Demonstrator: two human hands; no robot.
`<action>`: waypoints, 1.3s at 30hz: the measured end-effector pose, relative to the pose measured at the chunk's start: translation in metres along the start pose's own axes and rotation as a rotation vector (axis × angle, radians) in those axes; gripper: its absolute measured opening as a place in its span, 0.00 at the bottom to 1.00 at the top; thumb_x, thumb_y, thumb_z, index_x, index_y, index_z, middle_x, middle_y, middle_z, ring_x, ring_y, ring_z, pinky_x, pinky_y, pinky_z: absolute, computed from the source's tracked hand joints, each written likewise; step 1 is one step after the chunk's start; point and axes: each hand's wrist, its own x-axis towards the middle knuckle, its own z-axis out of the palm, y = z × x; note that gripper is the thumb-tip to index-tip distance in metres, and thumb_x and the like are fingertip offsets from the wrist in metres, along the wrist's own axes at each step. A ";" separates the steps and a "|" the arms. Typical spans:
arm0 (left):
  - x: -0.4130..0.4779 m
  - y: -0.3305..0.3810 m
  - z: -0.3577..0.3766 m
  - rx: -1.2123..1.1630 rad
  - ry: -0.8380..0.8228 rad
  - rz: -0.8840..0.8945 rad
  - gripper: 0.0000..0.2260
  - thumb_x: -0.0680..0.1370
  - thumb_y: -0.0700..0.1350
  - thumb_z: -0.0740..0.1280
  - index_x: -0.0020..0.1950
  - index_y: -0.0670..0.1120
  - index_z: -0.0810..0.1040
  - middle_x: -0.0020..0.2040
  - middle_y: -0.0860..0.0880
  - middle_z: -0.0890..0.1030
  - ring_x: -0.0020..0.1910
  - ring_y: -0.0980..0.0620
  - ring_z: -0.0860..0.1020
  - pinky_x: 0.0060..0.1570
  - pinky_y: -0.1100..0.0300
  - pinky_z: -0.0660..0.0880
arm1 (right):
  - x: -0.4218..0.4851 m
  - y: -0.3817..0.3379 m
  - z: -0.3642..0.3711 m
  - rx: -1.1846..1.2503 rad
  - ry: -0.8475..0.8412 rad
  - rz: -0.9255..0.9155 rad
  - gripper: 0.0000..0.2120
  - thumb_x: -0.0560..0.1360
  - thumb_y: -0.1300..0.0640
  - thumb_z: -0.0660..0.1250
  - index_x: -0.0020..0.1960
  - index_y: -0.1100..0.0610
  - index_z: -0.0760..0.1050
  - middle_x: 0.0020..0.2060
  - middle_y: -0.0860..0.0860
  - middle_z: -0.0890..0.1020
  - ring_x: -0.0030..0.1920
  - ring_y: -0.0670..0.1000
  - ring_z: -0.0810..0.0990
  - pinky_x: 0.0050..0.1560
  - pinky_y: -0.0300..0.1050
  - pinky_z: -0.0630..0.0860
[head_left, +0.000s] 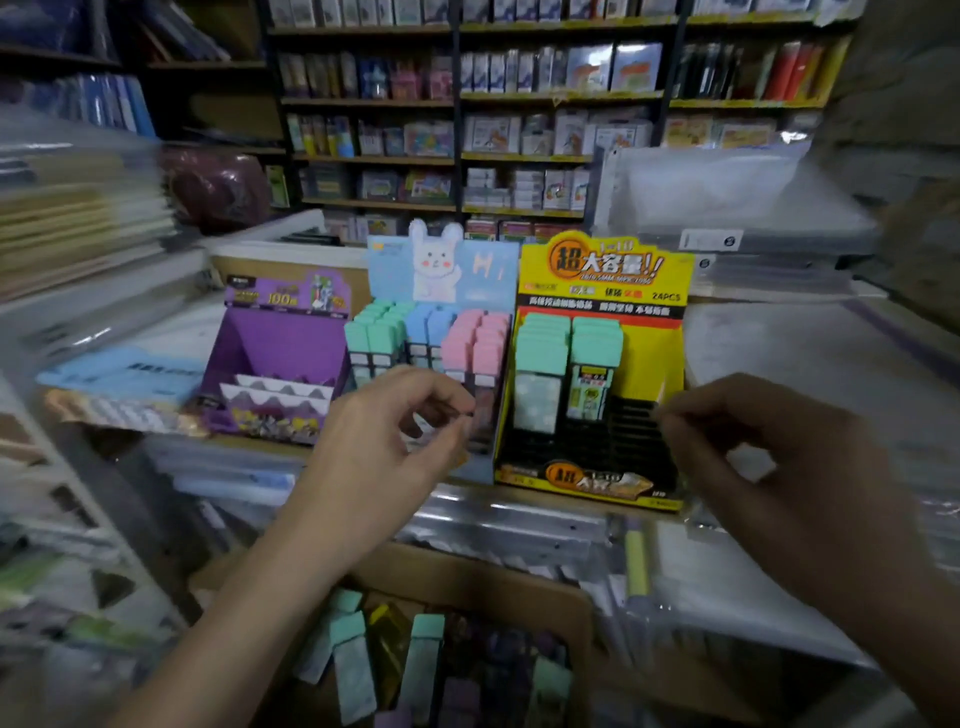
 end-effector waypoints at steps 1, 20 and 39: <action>-0.011 -0.010 -0.003 -0.022 -0.016 -0.040 0.07 0.76 0.38 0.74 0.47 0.50 0.83 0.43 0.56 0.83 0.44 0.58 0.81 0.43 0.65 0.75 | -0.006 -0.006 0.013 0.052 -0.028 0.022 0.05 0.73 0.58 0.72 0.45 0.49 0.83 0.36 0.42 0.83 0.40 0.41 0.82 0.39 0.24 0.72; -0.189 -0.202 0.011 -0.095 -0.203 -0.819 0.07 0.73 0.35 0.76 0.48 0.43 0.83 0.45 0.47 0.85 0.49 0.46 0.84 0.51 0.55 0.79 | -0.141 0.026 0.268 0.111 -0.547 0.504 0.05 0.76 0.59 0.70 0.46 0.51 0.85 0.42 0.40 0.85 0.46 0.36 0.81 0.48 0.29 0.75; -0.192 -0.251 0.049 0.110 -0.529 -1.143 0.29 0.73 0.50 0.76 0.68 0.40 0.69 0.63 0.40 0.77 0.61 0.40 0.79 0.50 0.56 0.77 | -0.177 0.062 0.344 -0.187 -0.590 0.873 0.28 0.67 0.41 0.74 0.63 0.50 0.73 0.53 0.49 0.81 0.54 0.53 0.81 0.48 0.49 0.80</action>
